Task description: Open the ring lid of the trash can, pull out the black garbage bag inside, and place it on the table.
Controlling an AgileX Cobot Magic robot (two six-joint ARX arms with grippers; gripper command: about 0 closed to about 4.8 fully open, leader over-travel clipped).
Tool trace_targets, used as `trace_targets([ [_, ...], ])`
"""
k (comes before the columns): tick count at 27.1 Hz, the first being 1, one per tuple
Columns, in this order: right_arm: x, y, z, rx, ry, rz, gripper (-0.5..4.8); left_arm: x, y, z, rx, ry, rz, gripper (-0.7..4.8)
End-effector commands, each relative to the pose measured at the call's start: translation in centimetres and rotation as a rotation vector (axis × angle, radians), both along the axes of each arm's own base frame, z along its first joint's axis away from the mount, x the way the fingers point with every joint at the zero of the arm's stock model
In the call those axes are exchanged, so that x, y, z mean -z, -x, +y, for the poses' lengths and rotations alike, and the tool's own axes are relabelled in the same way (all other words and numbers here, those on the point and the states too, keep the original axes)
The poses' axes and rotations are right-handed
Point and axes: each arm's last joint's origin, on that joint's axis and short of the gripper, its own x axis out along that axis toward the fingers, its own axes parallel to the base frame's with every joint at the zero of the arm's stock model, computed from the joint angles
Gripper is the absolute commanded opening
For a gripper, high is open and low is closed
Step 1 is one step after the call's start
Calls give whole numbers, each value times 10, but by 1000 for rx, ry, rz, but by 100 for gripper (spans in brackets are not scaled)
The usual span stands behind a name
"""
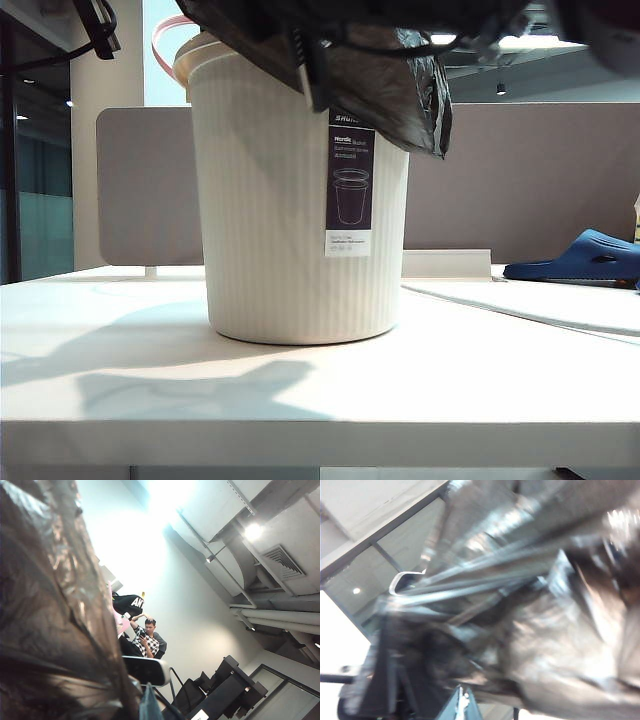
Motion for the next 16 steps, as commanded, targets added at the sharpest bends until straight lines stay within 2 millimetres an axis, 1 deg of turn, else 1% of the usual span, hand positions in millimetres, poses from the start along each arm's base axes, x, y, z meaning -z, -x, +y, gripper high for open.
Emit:
trace_targets([
  [1, -9, 8, -14, 30, 77, -133, -4, -6, 2, 0, 7, 9, -50, -6],
  [2, -10, 10, -18, 48, 139, -157, -4, -8, 2, 0, 8, 10, -55, -6],
  [5, -15, 19, -29, 96, 449, -262, -1, -14, 0, 0, 11, 16, -73, -6],
  [8, -25, 31, -35, 157, 715, -421, 6, -16, 0, 0, 10, 17, -85, -6],
  [9, -29, 34, -36, 190, 811, -481, 33, -17, 0, 0, 8, 16, -90, -6],
  [11, -34, 41, -33, 250, 986, -575, 128, -17, 0, 0, 7, 16, -91, -6],
  [13, -36, 45, -30, 306, 1111, -664, 205, -17, 0, 0, 8, 16, -91, -6],
  [14, -34, 47, -27, 320, 1147, -707, 217, -17, 0, 0, 8, 16, -91, -6],
  [16, -32, 48, -25, 392, 1228, -746, 218, -17, 0, 0, 9, 15, -91, -6],
])
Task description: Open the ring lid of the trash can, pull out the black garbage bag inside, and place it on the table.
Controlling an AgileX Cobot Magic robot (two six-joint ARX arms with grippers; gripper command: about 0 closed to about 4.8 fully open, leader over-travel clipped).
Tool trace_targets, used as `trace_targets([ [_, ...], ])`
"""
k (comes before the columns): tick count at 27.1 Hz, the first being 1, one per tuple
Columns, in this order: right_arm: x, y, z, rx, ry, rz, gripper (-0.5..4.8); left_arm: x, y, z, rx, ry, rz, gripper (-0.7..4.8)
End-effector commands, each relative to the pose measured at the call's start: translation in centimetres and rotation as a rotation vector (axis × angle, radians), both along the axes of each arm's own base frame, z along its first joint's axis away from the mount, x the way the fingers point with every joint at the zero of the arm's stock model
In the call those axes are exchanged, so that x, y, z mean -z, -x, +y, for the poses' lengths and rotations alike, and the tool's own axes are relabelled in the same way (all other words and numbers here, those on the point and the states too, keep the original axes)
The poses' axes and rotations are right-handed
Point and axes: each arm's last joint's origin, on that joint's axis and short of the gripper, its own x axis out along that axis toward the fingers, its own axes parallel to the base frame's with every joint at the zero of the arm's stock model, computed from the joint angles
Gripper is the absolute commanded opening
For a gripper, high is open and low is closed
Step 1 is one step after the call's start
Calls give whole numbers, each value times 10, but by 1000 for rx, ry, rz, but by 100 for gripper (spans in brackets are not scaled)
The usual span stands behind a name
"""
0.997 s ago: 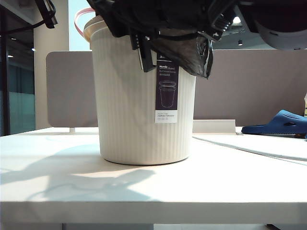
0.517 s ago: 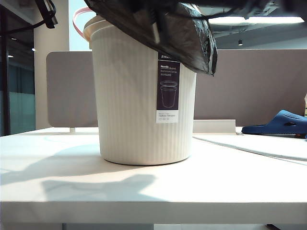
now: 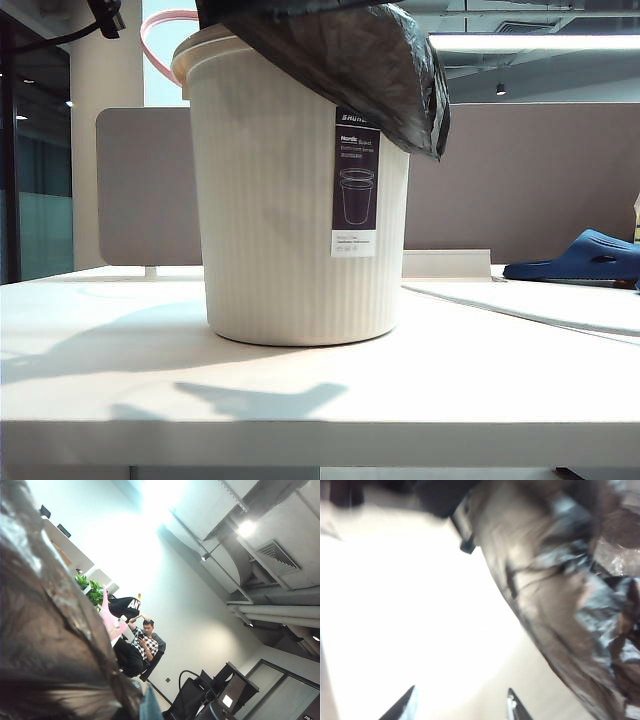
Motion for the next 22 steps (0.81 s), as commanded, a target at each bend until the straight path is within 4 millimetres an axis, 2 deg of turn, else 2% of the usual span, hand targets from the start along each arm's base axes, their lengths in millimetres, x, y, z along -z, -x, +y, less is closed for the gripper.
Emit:
trace_targets([
  [1, 2, -2, 3, 103, 108, -122, 218, -4, 3, 0, 6, 6, -45, -6],
  [4, 6, -4, 5, 125, 154, -142, 217, -4, 3, 0, 29, -13, -51, -6],
  [5, 6, -4, 5, 146, 120, -115, 217, -3, 3, 0, 38, -21, -54, -6],
  [10, 1, -6, 4, 265, -285, 180, 217, -3, 4, 0, 50, -31, -58, -6],
  [13, -6, 0, 7, 245, -398, 199, 215, -3, 4, 0, 52, -33, -58, -6],
  [17, -17, 15, 0, 231, -333, 131, 211, -3, 4, 0, 51, -38, -70, -6],
  [19, -27, 22, -11, 216, -283, 110, 211, -3, 4, 0, 48, -40, -77, -6],
  [21, -45, 27, -24, 215, -231, 89, 211, -3, 4, 0, 51, -42, -78, -6],
  [22, -61, 30, -36, 211, -194, 59, 211, -3, 4, 0, 56, -46, -79, -6],
])
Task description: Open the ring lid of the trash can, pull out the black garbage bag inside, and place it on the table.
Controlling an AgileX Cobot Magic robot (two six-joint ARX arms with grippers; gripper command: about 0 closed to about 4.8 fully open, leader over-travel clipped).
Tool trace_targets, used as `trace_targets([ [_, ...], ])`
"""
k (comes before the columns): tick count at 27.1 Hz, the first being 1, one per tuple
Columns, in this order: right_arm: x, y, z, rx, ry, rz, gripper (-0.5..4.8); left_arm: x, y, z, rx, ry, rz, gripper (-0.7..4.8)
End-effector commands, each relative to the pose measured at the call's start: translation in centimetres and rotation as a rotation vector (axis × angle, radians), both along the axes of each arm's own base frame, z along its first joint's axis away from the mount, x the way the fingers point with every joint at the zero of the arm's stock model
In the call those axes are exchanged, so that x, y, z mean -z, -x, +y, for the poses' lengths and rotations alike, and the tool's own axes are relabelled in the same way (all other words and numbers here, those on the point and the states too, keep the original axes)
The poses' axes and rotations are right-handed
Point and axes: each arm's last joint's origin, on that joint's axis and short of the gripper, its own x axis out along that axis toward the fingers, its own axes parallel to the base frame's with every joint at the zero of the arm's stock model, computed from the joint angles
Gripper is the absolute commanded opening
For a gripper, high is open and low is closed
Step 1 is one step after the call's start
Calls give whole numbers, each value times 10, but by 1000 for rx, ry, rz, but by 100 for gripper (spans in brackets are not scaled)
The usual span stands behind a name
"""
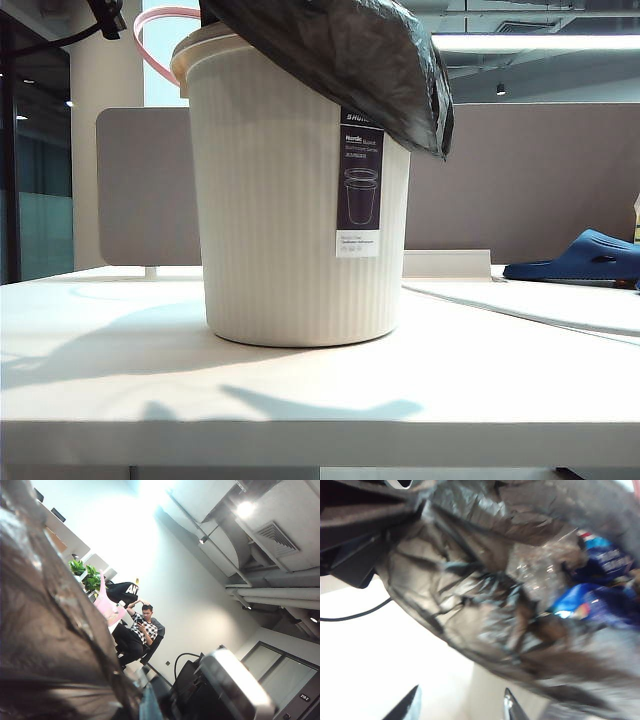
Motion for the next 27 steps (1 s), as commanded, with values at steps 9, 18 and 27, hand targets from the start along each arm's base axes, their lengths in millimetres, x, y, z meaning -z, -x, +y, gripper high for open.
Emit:
trace_targets([
  [9, -137, 34, -114, 87, 198, -234, 211, -4, 3, 0, 32, -19, -61, -6],
  [18, -192, 73, -231, 128, 146, -313, 211, -3, 3, 0, 30, -20, -66, -6],
  [27, -155, 115, -354, 138, 15, -174, 208, -3, 3, 0, 21, -23, -88, -6],
])
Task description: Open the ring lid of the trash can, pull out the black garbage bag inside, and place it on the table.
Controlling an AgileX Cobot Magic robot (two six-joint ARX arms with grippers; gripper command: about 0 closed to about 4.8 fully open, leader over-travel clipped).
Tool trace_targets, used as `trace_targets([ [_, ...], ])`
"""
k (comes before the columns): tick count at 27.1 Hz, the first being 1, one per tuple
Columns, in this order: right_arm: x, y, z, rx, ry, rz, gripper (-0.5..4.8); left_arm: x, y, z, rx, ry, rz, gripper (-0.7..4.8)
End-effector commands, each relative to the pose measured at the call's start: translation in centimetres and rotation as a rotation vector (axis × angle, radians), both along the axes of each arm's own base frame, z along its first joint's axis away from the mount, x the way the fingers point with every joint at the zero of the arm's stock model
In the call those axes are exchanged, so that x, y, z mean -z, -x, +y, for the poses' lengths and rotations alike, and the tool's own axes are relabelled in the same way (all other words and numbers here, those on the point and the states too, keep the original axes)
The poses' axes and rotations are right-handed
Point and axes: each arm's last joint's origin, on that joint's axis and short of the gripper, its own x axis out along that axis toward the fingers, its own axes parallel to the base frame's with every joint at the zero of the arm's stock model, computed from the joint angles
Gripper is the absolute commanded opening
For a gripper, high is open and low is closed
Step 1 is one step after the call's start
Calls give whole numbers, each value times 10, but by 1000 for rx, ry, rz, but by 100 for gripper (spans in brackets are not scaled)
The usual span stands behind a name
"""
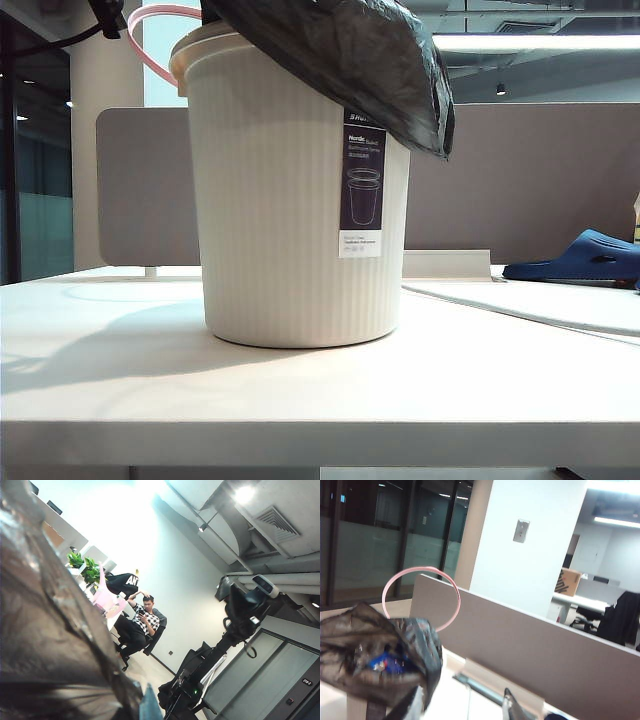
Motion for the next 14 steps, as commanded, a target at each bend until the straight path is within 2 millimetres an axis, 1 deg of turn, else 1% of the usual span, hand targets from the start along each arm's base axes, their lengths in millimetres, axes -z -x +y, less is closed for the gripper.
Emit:
trace_targets([
  [1, 24, 4, -15, 99, 132, 115, 208, -4, 2, 1, 2, 7, -50, -6],
  [2, 32, 6, -13, 126, 191, 154, 208, -4, 2, 1, 1, 8, -50, -6],
  [3, 34, 8, -12, 134, 197, 155, 208, -4, 2, 1, 0, 8, -49, -6],
  [7, 36, 22, -7, 179, 235, 139, 208, -4, 2, 1, -4, 11, -50, -6],
  [12, 40, 39, -7, 243, 223, 132, 208, -4, 2, 1, -2, 9, -51, -6],
  [14, 43, 49, -6, 250, 203, 129, 208, -4, 2, 1, 1, 7, -51, -6],
])
